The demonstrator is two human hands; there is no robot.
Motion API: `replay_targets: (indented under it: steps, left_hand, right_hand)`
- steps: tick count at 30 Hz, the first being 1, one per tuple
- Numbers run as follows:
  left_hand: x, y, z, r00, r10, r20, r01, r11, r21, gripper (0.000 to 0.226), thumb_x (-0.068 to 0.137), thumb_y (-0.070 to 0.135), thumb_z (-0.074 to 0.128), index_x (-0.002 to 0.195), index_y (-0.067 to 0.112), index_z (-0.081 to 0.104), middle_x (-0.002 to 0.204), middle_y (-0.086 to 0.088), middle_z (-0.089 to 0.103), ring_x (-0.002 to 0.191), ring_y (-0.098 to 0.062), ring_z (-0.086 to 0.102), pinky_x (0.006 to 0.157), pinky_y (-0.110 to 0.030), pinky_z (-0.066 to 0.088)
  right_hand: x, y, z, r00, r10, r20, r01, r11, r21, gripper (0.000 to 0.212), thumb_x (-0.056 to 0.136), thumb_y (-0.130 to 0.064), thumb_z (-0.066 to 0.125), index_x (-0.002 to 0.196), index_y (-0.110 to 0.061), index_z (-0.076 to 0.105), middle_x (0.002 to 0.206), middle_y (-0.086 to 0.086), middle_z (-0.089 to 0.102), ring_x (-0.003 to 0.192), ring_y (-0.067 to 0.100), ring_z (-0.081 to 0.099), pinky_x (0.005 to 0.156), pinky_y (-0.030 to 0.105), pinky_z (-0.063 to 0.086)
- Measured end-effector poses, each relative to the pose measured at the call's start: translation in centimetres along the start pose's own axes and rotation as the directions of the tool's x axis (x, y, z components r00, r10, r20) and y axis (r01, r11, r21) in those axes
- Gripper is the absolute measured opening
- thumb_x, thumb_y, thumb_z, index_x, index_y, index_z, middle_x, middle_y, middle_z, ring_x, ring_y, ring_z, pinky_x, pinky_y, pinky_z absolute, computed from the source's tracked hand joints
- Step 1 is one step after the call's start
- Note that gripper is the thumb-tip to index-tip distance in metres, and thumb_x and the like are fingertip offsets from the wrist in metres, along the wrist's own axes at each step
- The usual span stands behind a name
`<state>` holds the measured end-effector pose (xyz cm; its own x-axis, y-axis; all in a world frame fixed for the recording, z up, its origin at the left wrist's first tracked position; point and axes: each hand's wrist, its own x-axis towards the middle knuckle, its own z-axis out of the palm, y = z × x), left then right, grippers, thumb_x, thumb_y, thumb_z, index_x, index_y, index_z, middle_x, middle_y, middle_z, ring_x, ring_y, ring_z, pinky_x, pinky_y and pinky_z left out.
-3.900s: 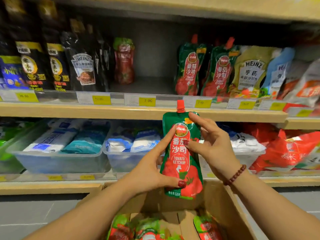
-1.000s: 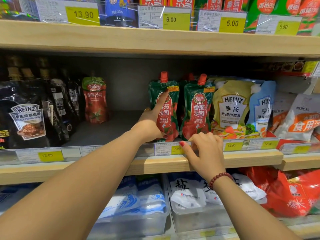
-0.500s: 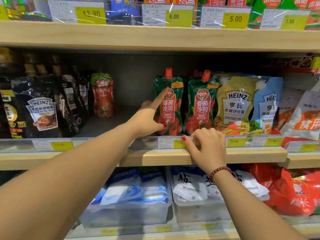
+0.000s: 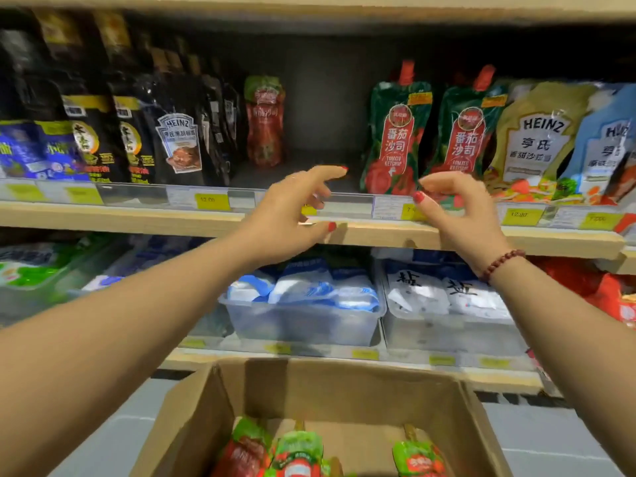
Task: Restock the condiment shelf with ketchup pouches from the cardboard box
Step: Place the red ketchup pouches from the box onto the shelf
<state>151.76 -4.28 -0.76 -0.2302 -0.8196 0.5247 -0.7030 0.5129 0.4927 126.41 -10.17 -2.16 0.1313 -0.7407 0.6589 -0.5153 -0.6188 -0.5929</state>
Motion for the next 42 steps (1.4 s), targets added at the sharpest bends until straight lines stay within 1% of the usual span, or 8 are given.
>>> replay_targets:
  steps: [3,10,16,20,26,30,35,42]
  left_hand:
    - [-5.6,-1.8,-0.8,0.999,-0.052,0.014,0.052,0.999,0.000,0.052,0.079,0.012,0.070,0.125,0.027,0.053,0.113,0.001,0.055,0.095,-0.009,0.057,0.076,-0.026,0.054]
    - [-18.9,-7.7,0.2,0.968,-0.219,0.121,0.199,0.967,0.158,0.053,0.074,0.015,0.074,0.125,0.022,0.057,0.124,-0.002,0.045,0.115,-0.015,0.048,0.091,-0.017,0.038]
    - [-26.2,-11.6,3.1,0.847,-0.473,0.244,0.427,0.878,0.218,0.056,0.077,0.021,0.068,0.131,0.025,0.052,0.149,-0.013,0.023,0.141,-0.023,0.021,0.111,-0.022,0.019]
    - [-27.6,-12.6,4.5,0.811,-0.533,0.242,0.520,0.845,0.120,0.057,0.079,0.021,0.060,0.133,0.033,0.049,0.151,-0.004,0.030,0.137,-0.016,0.032,0.109,-0.022,0.028]
    - [-27.8,-13.2,5.2,0.815,-0.540,0.209,0.545,0.838,0.040,0.051,0.078,0.017,0.059,0.126,0.034,0.054,0.140,0.000,0.042,0.131,-0.014,0.039,0.105,-0.021,0.032]
    - [-28.1,-13.2,5.2,0.816,-0.545,0.191,0.562,0.826,-0.043,0.048,0.076,0.016,0.061,0.119,0.038,0.057,0.134,0.000,0.046,0.127,-0.013,0.041,0.104,-0.025,0.035]
    - [-27.7,-12.7,5.2,0.810,-0.556,0.188,0.580,0.805,-0.121,0.042,0.070,0.032,0.055,0.109,0.047,0.054,0.125,0.008,0.046,0.120,-0.003,0.039,0.100,-0.025,0.039]
    - [-27.7,-12.7,5.4,0.791,-0.586,0.179,0.610,0.780,-0.140,0.042,0.069,0.029,0.054,0.110,0.039,0.060,0.117,0.010,0.046,0.119,-0.008,0.042,0.093,-0.039,0.049]
  right_hand:
    - [-4.3,-2.9,3.3,0.996,0.064,0.055,-0.074,0.977,0.198,0.011,0.083,-0.026,0.067,0.093,-0.024,0.064,0.098,-0.003,0.065,0.094,0.005,0.059,0.079,0.007,0.041]
    - [-18.1,-5.1,13.6,0.883,0.203,0.424,-0.334,0.905,0.262,0.018,0.078,-0.005,0.071,0.087,-0.020,0.065,0.090,0.000,0.066,0.079,0.007,0.059,0.074,0.019,0.047]
    - [-23.1,-4.3,18.8,0.661,0.296,0.690,-0.464,0.883,0.066,0.025,0.077,0.002,0.067,0.098,-0.012,0.064,0.089,0.007,0.053,0.071,0.012,0.047,0.071,0.018,0.041]
    - [-24.5,-2.7,21.2,0.502,0.332,0.799,-0.340,0.925,-0.171,0.035,0.078,-0.013,0.065,0.112,-0.016,0.061,0.092,-0.001,0.052,0.073,0.012,0.048,0.074,0.017,0.041]
    - [-27.8,-0.4,23.7,0.354,0.377,0.856,-0.308,0.911,-0.273,0.060,0.077,-0.027,0.071,0.132,-0.027,0.047,0.128,0.004,0.044,0.119,0.017,0.043,0.098,0.018,0.031]
    - [-28.4,1.0,25.6,0.349,0.327,0.878,-0.268,0.933,-0.240,0.074,0.070,-0.034,0.078,0.135,-0.032,0.042,0.131,0.006,0.043,0.124,0.021,0.035,0.105,0.023,0.027]
    - [-26.8,2.7,27.0,0.218,0.308,0.926,-0.202,0.942,-0.267,0.097,0.066,-0.041,0.079,0.144,-0.040,0.021,0.140,0.006,0.033,0.130,0.024,0.028,0.110,0.036,0.025]
    - [-26.5,2.0,27.8,0.086,0.269,0.959,-0.518,0.834,-0.188,0.102,0.065,-0.027,0.082,0.144,-0.040,0.018,0.145,-0.005,0.034,0.127,0.010,0.037,0.100,0.024,0.039]
